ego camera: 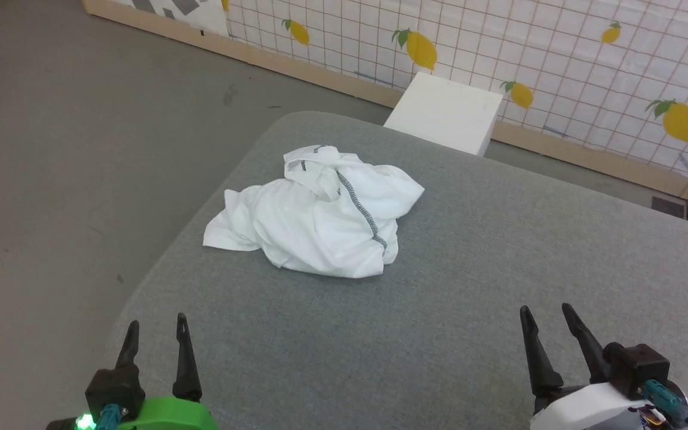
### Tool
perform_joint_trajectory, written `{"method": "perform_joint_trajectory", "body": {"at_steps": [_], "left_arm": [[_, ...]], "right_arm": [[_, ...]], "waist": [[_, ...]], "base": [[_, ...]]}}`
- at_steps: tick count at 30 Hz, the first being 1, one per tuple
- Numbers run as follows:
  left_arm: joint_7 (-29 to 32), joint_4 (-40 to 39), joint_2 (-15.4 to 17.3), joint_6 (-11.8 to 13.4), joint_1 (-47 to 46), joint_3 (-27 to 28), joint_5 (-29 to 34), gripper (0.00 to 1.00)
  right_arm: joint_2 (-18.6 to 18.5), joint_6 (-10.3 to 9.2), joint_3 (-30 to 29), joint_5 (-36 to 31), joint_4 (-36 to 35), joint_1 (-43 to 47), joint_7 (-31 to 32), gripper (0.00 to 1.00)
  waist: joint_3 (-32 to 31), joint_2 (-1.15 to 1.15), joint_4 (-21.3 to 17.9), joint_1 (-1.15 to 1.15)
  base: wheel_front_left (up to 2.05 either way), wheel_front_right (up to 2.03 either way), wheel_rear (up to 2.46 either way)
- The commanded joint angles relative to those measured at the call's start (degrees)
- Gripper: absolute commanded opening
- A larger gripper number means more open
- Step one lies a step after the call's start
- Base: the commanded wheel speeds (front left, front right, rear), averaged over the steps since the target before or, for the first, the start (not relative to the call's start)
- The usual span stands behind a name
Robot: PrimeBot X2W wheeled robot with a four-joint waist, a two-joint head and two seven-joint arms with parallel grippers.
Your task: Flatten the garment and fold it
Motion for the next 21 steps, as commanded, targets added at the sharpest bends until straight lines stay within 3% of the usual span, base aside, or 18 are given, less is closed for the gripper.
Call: {"method": "perform_joint_trajectory", "body": {"at_steps": [1, 14, 21], "left_arm": [[-0.7, 0.1, 0.2, 0.4, 1.1, 0.0, -0.8, 1.0], [-2.2, 0.4, 0.2, 0.9, 1.4, 0.0, -1.5, 1.0], [-2.2, 1.1, 0.8, 0.1, -1.0, -0.3, -1.7, 1.0]], "right_arm": [[0.0, -0.07, 0.1, -0.2, 0.3, 1.0, -0.7, 1.0], [0.0, -0.08, 0.3, 0.2, 1.6, 1.0, -2.2, 1.0], [0.0, -0.08, 0.4, -1.1, 1.3, 0.0, -2.2, 1.0]], "waist": [[-0.1, 0.0, 0.5, 0.0], [0.2, 0.0, 2.8, 0.0], [2.0, 0.0, 1.3, 0.0]], "base": [[0.0, 0.0, 0.0], [0.0, 0.0, 0.0], [0.0, 0.0, 0.0]]}}
